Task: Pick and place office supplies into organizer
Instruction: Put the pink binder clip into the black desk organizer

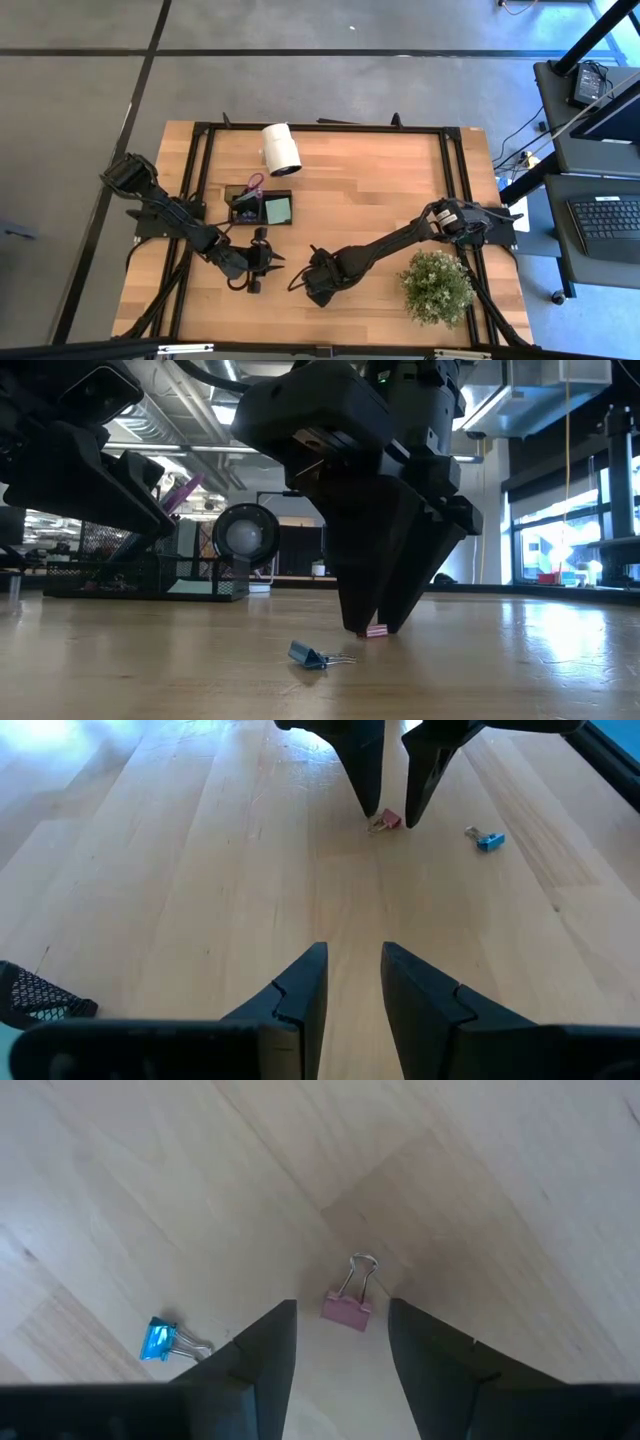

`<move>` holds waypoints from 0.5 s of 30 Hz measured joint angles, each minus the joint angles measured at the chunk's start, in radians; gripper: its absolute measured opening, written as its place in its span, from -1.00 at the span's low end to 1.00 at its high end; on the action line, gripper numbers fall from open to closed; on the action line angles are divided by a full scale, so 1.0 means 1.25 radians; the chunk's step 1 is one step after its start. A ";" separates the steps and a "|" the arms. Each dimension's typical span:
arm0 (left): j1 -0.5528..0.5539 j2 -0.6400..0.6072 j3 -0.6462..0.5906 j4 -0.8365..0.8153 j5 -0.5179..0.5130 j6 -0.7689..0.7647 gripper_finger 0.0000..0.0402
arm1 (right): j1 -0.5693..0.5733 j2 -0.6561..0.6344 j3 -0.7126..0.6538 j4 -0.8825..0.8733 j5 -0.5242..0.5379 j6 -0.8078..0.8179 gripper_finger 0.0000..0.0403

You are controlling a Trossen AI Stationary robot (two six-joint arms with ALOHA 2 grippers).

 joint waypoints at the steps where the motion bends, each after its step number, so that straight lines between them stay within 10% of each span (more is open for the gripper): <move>1: 0.000 0.000 0.000 0.000 0.000 0.000 -0.55 | 0.000 0.000 0.000 0.000 0.000 0.000 -0.19; 15: 0.000 0.000 0.000 0.000 0.000 0.000 -0.55 | 0.002 0.001 -0.001 -0.021 0.010 -0.002 -0.54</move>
